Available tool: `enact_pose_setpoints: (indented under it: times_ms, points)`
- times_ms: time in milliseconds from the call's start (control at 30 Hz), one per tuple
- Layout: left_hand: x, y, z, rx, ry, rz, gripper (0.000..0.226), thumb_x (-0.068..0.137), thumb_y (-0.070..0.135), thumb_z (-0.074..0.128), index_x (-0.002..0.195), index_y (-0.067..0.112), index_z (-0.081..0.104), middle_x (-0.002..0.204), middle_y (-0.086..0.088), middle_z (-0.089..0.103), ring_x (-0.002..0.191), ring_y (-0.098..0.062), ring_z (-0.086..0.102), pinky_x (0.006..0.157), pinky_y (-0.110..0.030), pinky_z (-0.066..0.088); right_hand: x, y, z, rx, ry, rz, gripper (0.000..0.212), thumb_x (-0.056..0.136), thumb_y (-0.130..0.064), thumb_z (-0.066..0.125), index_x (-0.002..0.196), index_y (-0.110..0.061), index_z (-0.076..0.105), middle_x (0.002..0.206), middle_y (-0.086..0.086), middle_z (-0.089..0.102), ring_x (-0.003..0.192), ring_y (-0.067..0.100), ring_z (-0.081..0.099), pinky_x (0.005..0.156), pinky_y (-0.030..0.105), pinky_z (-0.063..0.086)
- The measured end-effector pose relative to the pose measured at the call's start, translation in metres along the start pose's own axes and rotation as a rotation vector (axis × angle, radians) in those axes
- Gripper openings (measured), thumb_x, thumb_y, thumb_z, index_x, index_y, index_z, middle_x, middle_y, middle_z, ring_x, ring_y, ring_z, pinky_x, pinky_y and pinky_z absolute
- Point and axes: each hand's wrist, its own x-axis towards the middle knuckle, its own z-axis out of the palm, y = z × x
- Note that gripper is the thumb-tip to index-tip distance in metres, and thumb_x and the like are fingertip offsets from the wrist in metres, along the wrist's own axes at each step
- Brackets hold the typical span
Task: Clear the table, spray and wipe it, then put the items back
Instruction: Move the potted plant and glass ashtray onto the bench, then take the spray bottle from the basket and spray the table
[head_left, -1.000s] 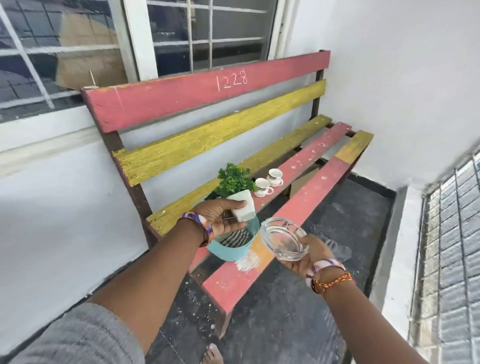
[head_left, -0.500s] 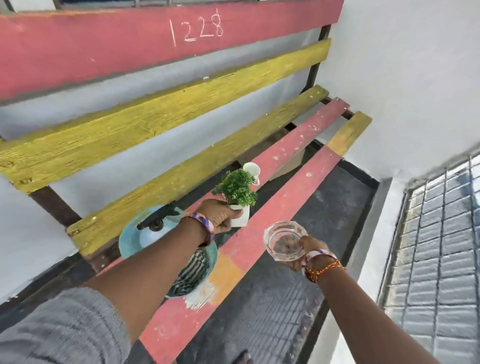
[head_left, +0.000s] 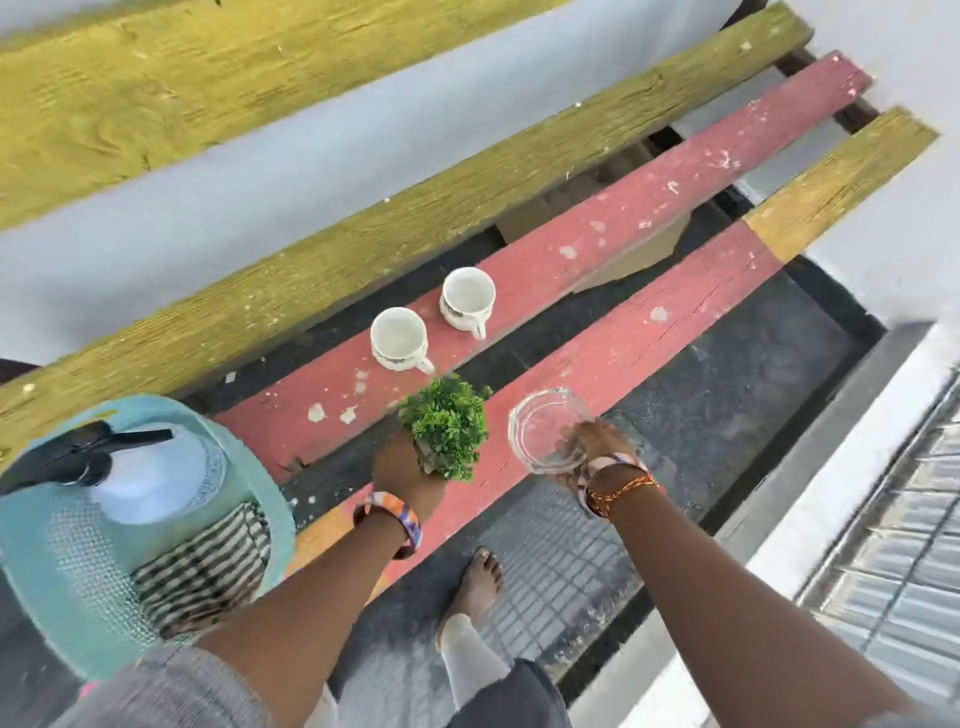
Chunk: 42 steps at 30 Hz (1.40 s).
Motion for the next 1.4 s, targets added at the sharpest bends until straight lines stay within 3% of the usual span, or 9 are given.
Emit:
enact_pose_setpoints:
  times_ms: [67,133,300,567,800,1033,1267,1333,1400]
  points:
    - [0.003,-0.007,0.016,-0.002,0.002,0.030,0.047,0.075,0.004,0.068,0.120,0.002,0.055,0.120,-0.022,0.059,0.111,-0.038,0.058,0.094,-0.043,0.049,0.024,-0.004,0.000,-0.055,0.004,-0.031,0.018,0.091,-0.005,0.045,0.092,-0.010,0.062,0.096,0.015,0.063,0.090,0.033,0.061,0.089,0.057,0.049]
    - [0.005,-0.013,0.026,-0.004,-0.025,0.065,0.052,0.074,-0.003,0.068,0.124,-0.001,0.053,0.127,-0.023,0.053,0.115,-0.040,0.055,0.097,-0.039,0.047,0.048,-0.004,-0.004,-0.138,-0.001,-0.057,0.027,0.090,-0.010,0.049,0.112,-0.011,0.063,0.114,0.014,0.064,0.108,0.037,0.059,0.094,0.061,0.046]
    - [0.008,-0.017,0.031,0.018,-0.019,0.107,0.045,0.075,-0.004,0.069,0.118,-0.004,0.057,0.121,-0.025,0.057,0.115,-0.034,0.053,0.086,-0.022,0.036,0.062,-0.008,-0.012,-0.257,-0.021,-0.093,0.043,0.084,0.004,0.051,0.124,-0.008,0.061,0.112,0.009,0.063,0.115,0.034,0.057,0.100,0.052,0.045]
    - [0.003,-0.037,0.032,0.080,-0.038,0.181,0.052,0.070,0.011,0.077,0.118,-0.001,0.058,0.119,-0.021,0.062,0.112,-0.035,0.057,0.094,-0.032,0.043,0.060,-0.012,-0.007,-0.368,0.043,-0.169,0.051,0.074,0.011,0.051,0.116,-0.014,0.067,0.112,0.016,0.067,0.106,0.038,0.062,0.091,0.050,0.052]
    - [-0.022,-0.037,0.008,0.158,-0.116,0.085,0.080,0.076,0.008,0.071,0.143,0.007,0.028,0.144,-0.016,0.037,0.134,-0.030,0.037,0.107,-0.041,0.040,0.011,-0.028,-0.003,-0.610,0.125,-0.248,0.049,0.088,0.001,0.049,0.135,-0.010,0.051,0.137,0.016,0.053,0.124,0.033,0.051,0.099,0.036,0.043]
    - [-0.046,-0.036,-0.058,0.081,-0.169,0.155,0.045,0.086,0.013,0.060,0.129,0.005,0.049,0.132,-0.013,0.054,0.124,-0.025,0.052,0.102,-0.034,0.043,-0.059,-0.038,0.023,-0.569,0.293,-0.472,0.036,0.091,-0.008,0.047,0.126,-0.010,0.058,0.131,0.019,0.057,0.120,0.034,0.054,0.095,0.039,0.044]
    - [-0.081,-0.046,-0.153,0.002,-0.080,0.339,0.031,0.088,0.003,0.053,0.118,0.000,0.059,0.119,-0.013,0.064,0.109,-0.025,0.062,0.093,-0.029,0.048,-0.149,0.005,0.120,-0.597,0.043,-0.819,0.041,0.086,-0.001,0.048,0.127,-0.008,0.053,0.122,0.014,0.062,0.113,0.032,0.056,0.087,0.033,0.042]
    - [-0.086,-0.062,-0.183,0.009,-0.034,0.365,0.028,0.088,0.004,0.054,0.114,0.000,0.060,0.115,-0.012,0.066,0.106,-0.025,0.063,0.092,-0.031,0.049,-0.169,0.038,0.152,-0.657,-0.108,-0.835,0.053,0.086,-0.001,0.050,0.137,-0.010,0.041,0.125,0.012,0.058,0.109,0.029,0.056,0.082,0.027,0.038]
    - [-0.088,-0.081,-0.211,-0.018,0.026,0.350,0.025,0.086,0.000,0.053,0.110,-0.001,0.061,0.109,-0.010,0.067,0.100,-0.023,0.064,0.090,-0.030,0.051,-0.187,0.076,0.181,-0.747,-0.298,-0.868,0.070,0.085,0.000,0.054,0.146,-0.008,0.022,0.133,0.014,0.050,0.110,0.027,0.053,0.093,0.033,0.043]
